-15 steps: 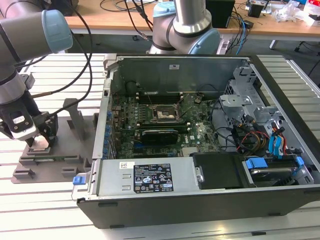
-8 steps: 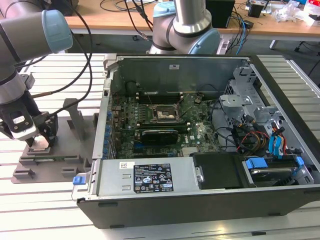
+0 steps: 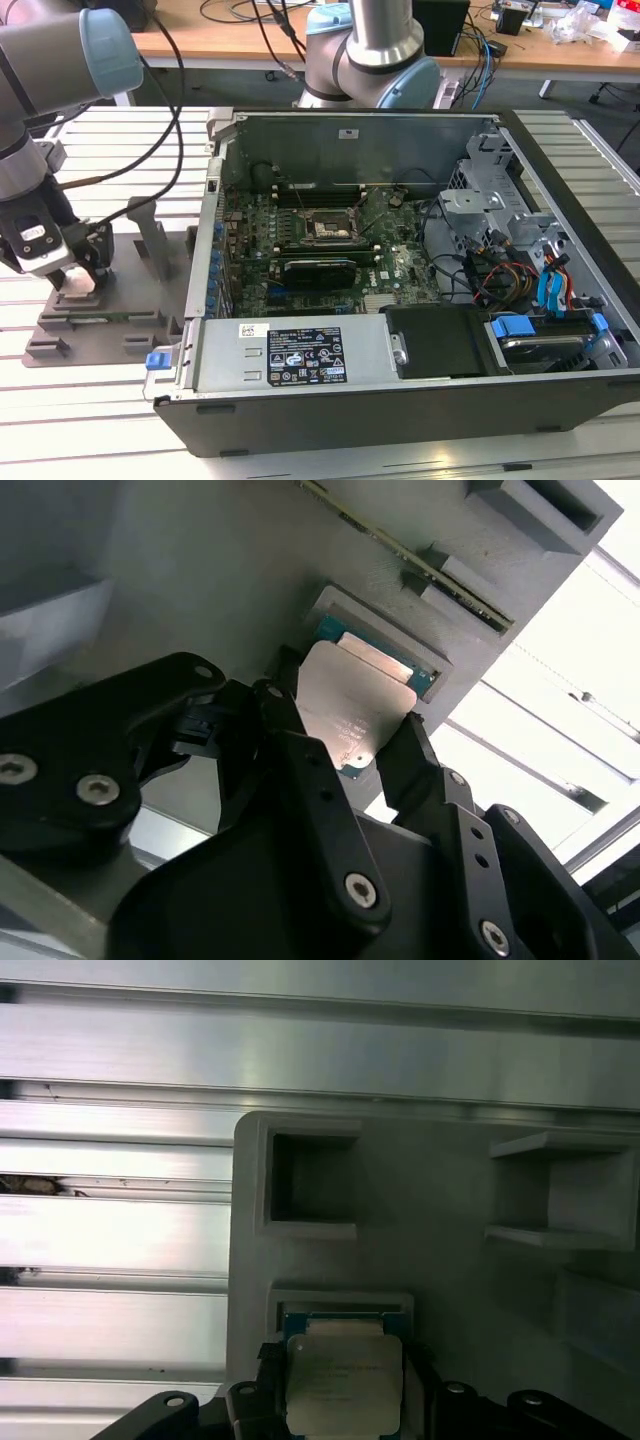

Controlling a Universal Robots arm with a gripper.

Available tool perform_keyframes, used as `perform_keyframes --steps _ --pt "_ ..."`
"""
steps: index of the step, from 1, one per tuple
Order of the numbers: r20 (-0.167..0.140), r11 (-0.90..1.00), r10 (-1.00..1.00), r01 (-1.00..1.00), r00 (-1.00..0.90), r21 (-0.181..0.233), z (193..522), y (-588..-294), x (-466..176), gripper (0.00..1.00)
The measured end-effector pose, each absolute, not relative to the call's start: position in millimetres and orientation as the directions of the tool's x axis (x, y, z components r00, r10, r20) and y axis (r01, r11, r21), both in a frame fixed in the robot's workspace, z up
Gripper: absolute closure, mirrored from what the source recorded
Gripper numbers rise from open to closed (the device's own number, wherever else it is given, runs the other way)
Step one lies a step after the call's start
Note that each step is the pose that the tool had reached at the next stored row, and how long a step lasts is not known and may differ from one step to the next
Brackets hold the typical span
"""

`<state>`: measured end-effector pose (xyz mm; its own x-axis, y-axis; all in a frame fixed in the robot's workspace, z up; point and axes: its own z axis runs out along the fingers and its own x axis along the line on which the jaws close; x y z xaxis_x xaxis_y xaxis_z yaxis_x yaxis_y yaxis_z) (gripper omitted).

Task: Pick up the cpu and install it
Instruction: 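Pick up the cpu and move it towards the insertion slot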

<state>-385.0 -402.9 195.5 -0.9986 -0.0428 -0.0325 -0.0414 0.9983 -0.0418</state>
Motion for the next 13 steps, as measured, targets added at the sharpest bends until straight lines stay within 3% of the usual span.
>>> perform_keyframes --steps 13 --pt "-0.032 0.998 -0.043 -0.041 -0.999 -0.042 211 -403 -385 0.45"
